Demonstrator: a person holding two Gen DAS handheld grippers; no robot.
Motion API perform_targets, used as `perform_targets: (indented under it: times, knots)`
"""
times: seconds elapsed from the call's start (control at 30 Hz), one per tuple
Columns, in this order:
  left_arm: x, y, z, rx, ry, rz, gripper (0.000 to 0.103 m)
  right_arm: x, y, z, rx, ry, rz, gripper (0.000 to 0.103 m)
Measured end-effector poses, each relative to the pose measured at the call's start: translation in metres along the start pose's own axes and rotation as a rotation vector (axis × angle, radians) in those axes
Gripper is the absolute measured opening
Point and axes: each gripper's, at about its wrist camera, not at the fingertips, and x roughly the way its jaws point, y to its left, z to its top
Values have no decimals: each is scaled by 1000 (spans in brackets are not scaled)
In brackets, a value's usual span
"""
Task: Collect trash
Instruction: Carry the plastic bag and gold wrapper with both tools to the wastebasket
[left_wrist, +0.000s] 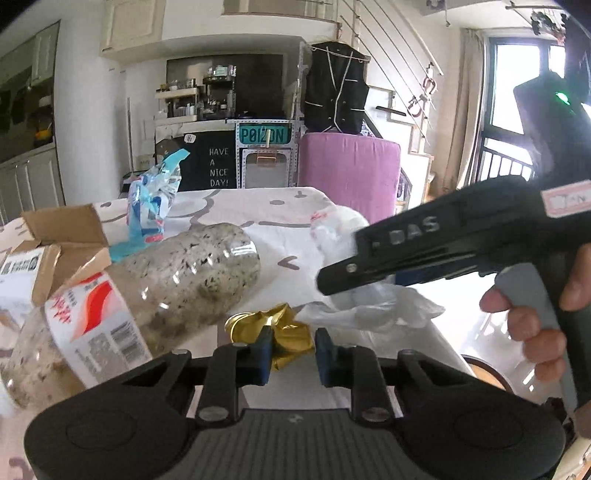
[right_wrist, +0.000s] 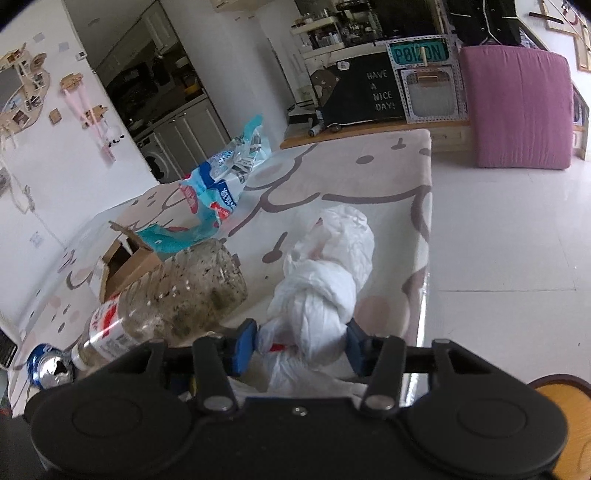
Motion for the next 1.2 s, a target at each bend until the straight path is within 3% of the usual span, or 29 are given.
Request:
perform_targets:
  times: [0.67,1.2]
  knots:
    - [-75,-1,-19,-181,1,84,25,-86,20,-60,-149,19,10,51]
    - [-136,-33,-17,-200,-3,133,25,-150,35,-92,-245,-43,-29,51]
